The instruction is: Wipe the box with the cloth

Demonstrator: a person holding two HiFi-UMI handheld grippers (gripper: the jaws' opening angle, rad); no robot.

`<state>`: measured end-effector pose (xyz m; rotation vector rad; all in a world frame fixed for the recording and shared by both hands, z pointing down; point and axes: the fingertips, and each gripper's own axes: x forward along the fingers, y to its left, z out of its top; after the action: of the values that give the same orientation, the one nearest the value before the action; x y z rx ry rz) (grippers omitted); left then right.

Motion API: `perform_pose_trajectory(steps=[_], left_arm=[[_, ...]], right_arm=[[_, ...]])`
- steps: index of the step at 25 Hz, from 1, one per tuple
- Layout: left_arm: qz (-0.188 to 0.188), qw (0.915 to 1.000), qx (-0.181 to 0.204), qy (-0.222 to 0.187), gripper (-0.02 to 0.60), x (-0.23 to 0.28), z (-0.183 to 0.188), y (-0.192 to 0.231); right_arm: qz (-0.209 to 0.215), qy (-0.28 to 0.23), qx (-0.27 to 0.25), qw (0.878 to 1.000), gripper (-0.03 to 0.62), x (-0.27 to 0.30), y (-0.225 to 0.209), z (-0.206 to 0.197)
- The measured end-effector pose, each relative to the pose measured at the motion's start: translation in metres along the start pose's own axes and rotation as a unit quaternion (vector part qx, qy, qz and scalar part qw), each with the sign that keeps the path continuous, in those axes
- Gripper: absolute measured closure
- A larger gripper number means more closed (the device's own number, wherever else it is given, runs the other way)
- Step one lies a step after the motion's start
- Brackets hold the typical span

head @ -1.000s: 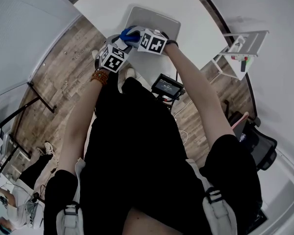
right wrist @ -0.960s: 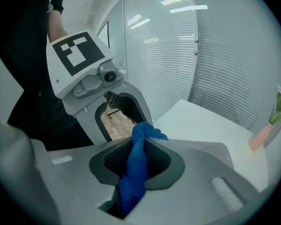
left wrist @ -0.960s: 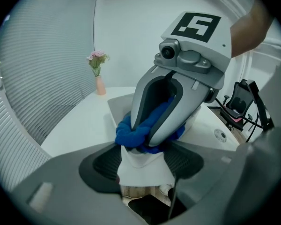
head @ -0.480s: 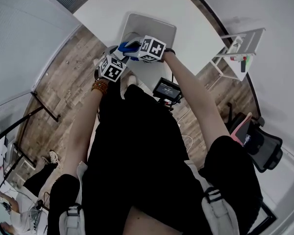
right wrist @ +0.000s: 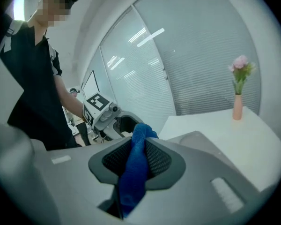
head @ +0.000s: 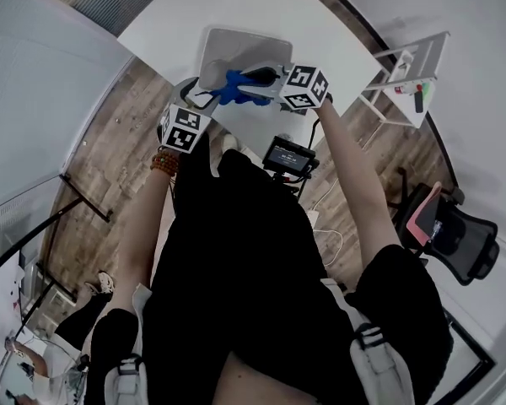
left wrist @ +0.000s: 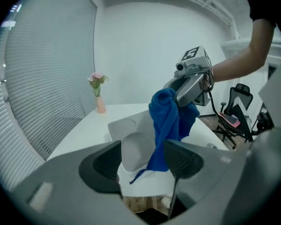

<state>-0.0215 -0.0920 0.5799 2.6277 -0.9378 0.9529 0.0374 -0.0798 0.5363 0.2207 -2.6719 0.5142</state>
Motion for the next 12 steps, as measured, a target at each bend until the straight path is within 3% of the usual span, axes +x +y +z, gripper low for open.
perform_pose_trajectory(steps=[3,6,9,12], left_arm=[[0.004,0.999,0.01,-0.043,0.184,-0.002,0.04,-0.001],[0.018,0.9953,0.016,-0.094,0.184,-0.01,0.088,0.0],[0.035,0.9878,0.015,-0.151,0.186,-0.021,0.134,0.002],[0.047,0.9773,0.01,-0.206,0.189,-0.036,0.174,0.002]], right_arm=[[-0.057,-0.067,-0.013,0.996,0.487,-0.038,-0.007,0.031],[-0.127,-0.136,-0.03,0.982,0.488,-0.081,-0.014,0.064],[-0.206,-0.186,-0.057,0.959,0.49,-0.123,-0.018,0.095],[-0.3,-0.204,-0.072,0.929,0.49,-0.157,-0.021,0.116]])
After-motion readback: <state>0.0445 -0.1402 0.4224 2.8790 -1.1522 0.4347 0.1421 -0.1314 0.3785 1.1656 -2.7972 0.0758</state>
